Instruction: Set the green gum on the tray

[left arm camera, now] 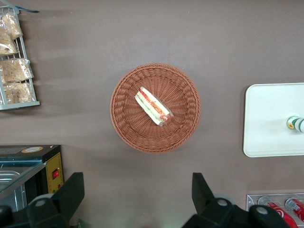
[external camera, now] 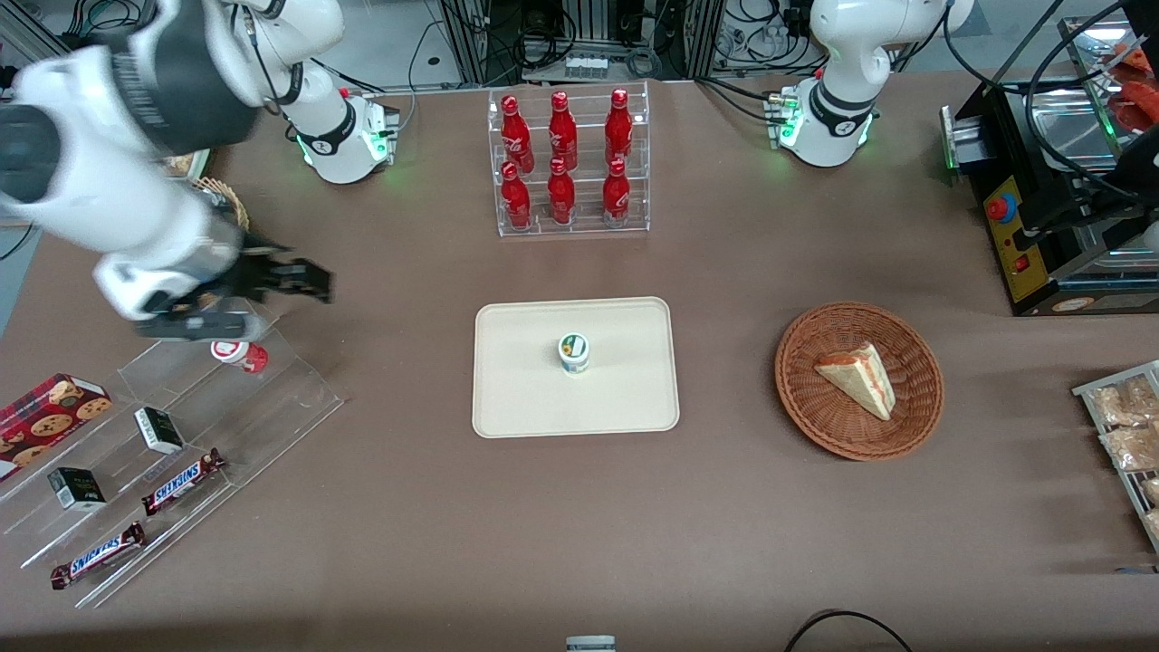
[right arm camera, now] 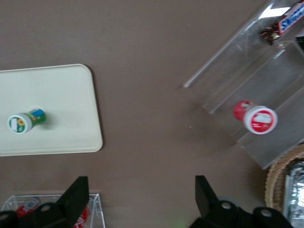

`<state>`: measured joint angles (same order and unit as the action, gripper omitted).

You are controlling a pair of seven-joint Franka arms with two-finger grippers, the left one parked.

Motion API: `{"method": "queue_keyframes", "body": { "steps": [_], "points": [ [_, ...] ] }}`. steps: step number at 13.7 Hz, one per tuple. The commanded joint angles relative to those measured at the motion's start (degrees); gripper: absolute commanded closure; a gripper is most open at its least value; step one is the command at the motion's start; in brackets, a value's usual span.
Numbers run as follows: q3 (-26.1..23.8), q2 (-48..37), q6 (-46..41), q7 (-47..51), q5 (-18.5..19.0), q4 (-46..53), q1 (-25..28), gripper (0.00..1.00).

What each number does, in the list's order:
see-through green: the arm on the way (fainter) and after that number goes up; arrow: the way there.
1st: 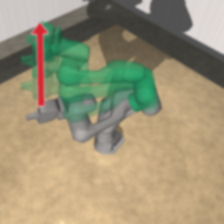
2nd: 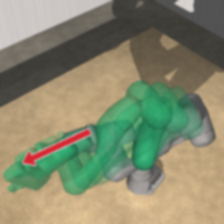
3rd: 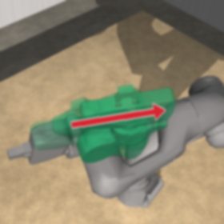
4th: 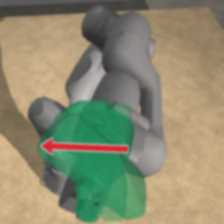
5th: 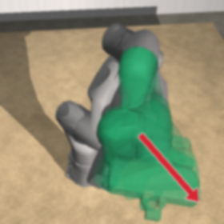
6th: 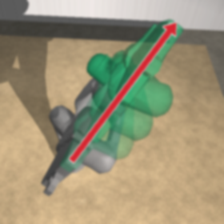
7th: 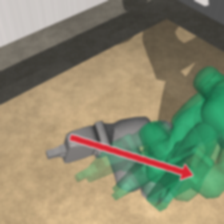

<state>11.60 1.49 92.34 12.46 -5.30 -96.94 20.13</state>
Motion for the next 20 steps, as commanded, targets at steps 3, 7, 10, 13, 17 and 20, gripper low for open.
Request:
{"method": "queue_keyframes", "body": {
  "steps": [3, 7, 10, 13, 17, 20],
  "points": [
    [-0.61, -2.11, -1.72, -10.24, 0.64, -0.44, -9.48, 0.01],
    [-1.31, -1.06, -1.63, -14.48, 0.90, 2.01, -16.33, 0.01],
    [-2.18, -0.53, -1.63, -15.00, 0.90, 3.07, -18.71, 0.01],
    [-7.89, -0.61, -1.72, -14.92, 2.21, 3.07, -22.94, 0.01],
    [-8.96, -0.88, -4.35, -14.74, 2.57, 3.16, -22.60, 0.01],
    [-8.96, -0.79, -4.62, -14.74, 4.06, 3.16, -22.24, 0.01]
  ]
}}
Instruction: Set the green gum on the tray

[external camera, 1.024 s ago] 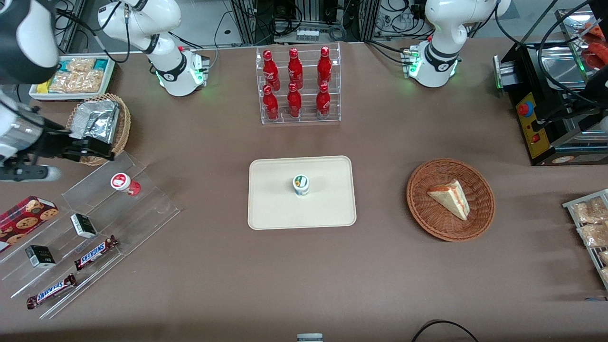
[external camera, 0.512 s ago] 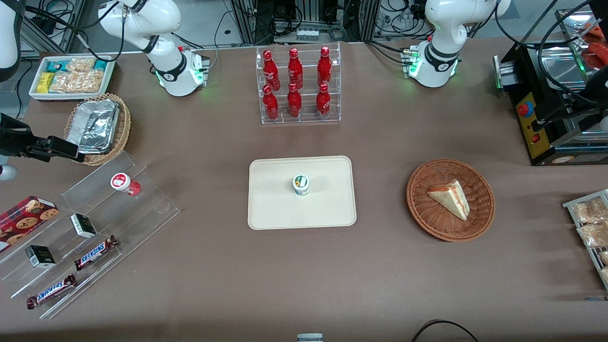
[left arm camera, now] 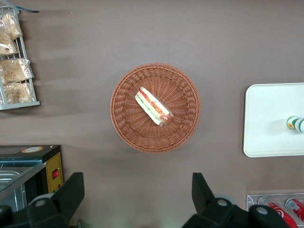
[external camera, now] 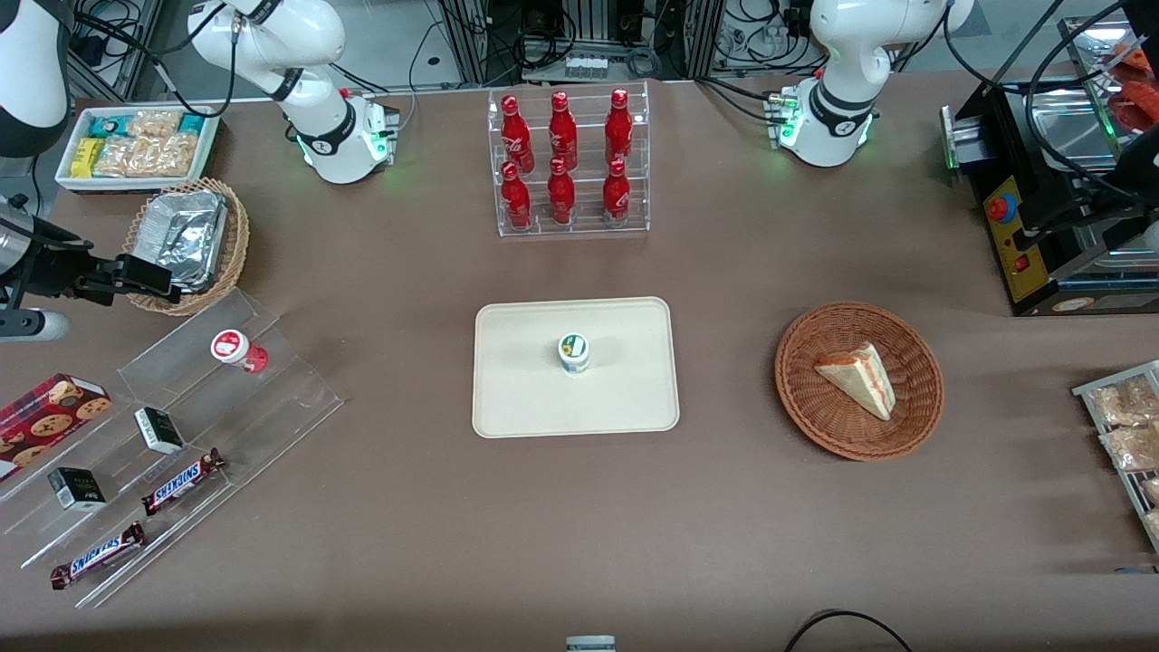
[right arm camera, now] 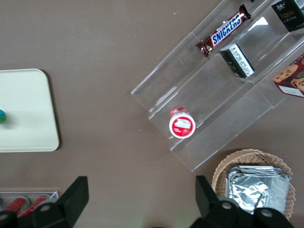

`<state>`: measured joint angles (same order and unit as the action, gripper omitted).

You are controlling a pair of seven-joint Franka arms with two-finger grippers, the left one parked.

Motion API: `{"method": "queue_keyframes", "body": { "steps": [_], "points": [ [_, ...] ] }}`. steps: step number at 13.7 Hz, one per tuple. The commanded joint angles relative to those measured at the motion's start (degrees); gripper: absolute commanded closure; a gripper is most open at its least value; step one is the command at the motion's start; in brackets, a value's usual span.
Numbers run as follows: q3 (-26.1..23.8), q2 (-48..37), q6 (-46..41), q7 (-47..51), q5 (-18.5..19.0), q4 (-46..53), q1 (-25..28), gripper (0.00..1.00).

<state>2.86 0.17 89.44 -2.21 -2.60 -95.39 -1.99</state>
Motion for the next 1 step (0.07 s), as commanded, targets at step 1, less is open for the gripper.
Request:
{"method": "queue_keyframes", "body": {
  "steps": [1],
  "points": [
    [-0.22, 0.44, -1.73, 0.02, 1.46, 1.61, -0.12, 0.01]
  ]
}}
